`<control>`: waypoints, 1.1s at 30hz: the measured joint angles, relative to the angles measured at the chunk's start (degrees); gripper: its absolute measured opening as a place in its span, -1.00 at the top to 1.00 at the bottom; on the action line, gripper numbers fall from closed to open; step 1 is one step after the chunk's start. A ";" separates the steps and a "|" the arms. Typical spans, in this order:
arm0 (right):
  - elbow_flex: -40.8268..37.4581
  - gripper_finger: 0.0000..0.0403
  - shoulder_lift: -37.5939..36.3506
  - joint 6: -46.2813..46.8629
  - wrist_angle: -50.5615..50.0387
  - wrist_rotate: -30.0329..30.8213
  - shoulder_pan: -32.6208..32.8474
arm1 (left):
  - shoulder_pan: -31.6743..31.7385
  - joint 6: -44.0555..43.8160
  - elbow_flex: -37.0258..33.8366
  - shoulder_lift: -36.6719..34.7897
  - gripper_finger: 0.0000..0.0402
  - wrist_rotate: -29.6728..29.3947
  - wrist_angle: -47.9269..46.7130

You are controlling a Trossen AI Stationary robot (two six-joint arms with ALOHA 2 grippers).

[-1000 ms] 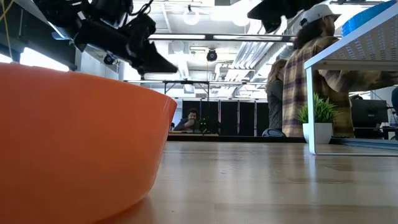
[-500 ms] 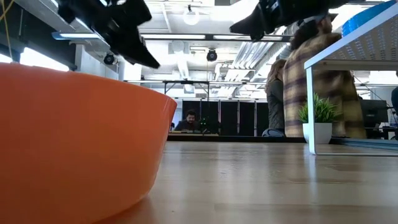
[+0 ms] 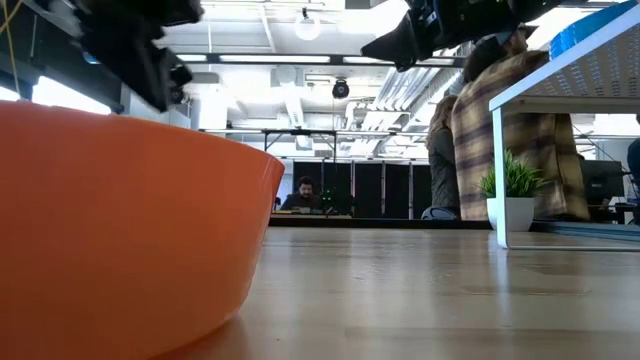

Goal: Pick & Place Mini bowls
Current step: Stack the red bowl on top of the other red bowl on the shelf

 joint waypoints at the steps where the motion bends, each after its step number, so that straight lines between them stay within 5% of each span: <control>1: 0.00 1.00 0.10 0.00 0.04 0.00 0.00 | -1.09 -1.50 0.00 0.00 0.62 0.00 -1.17; 12: 0.00 1.00 0.14 -0.15 0.26 -0.02 0.01 | -13.73 -12.90 0.00 4.14 0.11 3.42 -4.84; 28: 0.00 1.00 0.14 -1.36 0.28 -0.02 0.02 | -26.71 -26.60 -0.04 12.28 0.06 14.60 -1.93; 33: 0.00 1.00 0.14 -1.49 0.28 -0.02 0.02 | -30.56 -29.00 -0.02 15.33 0.06 13.80 0.02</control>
